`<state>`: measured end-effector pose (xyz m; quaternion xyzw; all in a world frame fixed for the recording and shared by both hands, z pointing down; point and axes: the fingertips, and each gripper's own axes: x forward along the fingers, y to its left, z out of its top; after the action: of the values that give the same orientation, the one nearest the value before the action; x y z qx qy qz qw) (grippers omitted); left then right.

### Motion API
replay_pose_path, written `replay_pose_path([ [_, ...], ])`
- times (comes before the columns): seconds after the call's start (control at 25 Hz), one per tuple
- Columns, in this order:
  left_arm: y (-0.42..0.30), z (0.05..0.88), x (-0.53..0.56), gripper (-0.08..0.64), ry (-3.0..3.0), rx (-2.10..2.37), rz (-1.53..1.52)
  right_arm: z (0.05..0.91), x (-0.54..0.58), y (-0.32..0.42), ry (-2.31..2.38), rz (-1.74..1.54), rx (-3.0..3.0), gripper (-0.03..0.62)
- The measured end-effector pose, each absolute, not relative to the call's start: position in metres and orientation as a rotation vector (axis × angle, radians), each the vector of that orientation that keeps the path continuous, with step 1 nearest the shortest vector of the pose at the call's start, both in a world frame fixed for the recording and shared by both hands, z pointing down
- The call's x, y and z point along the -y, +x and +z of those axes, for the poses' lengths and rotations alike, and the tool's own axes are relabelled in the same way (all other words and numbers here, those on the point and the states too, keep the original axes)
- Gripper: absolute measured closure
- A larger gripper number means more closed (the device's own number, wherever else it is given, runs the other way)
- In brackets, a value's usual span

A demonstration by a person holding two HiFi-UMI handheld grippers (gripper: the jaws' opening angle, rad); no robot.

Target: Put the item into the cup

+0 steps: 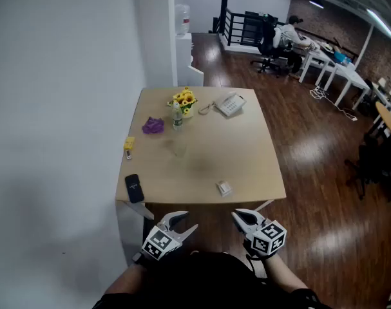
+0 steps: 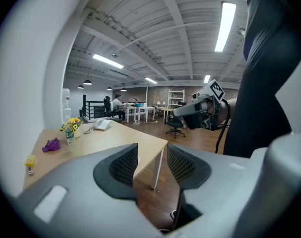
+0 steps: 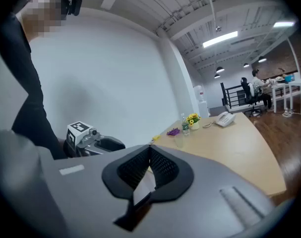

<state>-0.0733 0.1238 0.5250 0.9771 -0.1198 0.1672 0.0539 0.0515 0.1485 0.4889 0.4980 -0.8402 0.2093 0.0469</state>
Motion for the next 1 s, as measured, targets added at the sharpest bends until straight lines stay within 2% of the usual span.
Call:
replay_pose_path([
  [0.52, -0.077, 0.530, -0.106, 0.380, 2.967, 0.383, 0.497, 0.504, -0.123, 0.076, 1.542, 0.584, 2.490, 0.580],
  [0.72, -0.071, 0.535, -0.098, 0.380, 2.947, 0.396, 0.514, 0.538, -0.103, 0.101, 1.506, 0.628, 2.404, 0.522],
  [1.0, -0.054, 0.554, -0.074, 0.380, 2.888, 0.457, 0.570, 0.613, -0.053, 0.141, 1.393, 0.667, 2.275, 0.488],
])
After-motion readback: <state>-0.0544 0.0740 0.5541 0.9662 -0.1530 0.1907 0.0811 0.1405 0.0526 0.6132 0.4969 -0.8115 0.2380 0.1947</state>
